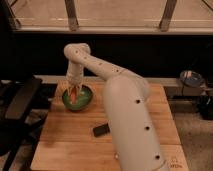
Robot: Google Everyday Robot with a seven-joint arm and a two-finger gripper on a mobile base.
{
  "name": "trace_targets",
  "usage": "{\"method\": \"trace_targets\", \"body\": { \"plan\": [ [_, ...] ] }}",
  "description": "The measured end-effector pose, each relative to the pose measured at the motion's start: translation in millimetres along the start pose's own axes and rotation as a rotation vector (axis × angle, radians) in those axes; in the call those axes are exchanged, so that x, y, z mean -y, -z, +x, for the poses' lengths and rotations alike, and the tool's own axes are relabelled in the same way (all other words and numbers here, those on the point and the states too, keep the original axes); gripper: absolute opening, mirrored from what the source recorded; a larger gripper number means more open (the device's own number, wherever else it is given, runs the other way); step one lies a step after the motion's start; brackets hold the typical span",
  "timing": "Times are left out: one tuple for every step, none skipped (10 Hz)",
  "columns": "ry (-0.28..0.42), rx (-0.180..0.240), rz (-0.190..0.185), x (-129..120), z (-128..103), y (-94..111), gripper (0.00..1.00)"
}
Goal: Place the pepper in the ceramic bowl
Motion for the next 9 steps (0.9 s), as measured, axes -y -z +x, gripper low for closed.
{"method": "trace_targets", "body": {
  "plan": [
    [-0.005, -0.033, 0.006, -3.3, 7.1, 5.6, 0.09],
    [-0.02, -0.056, 0.012, -10.1, 10.8, 12.4, 0.18],
    [-0.018, -0.049, 0.013, -8.8, 11.4, 14.5, 0.28],
    [-0.012, -0.03, 0.01, -5.8, 8.9, 10.1, 0.36],
    [-0.003, -0.023, 0.007, -0.1, 7.7, 7.0, 0.46],
    [-0.004, -0.019, -0.001, -1.8, 6.0, 4.5, 0.58],
    [-0.006, -0.03, 0.005, -1.4, 9.2, 8.0, 0.64],
    [-0.008, -0.035, 0.007, -4.4, 11.4, 10.0, 0.66],
    [-0.005, -0.033, 0.007, -2.7, 11.4, 9.7, 0.66]
  ]
}}
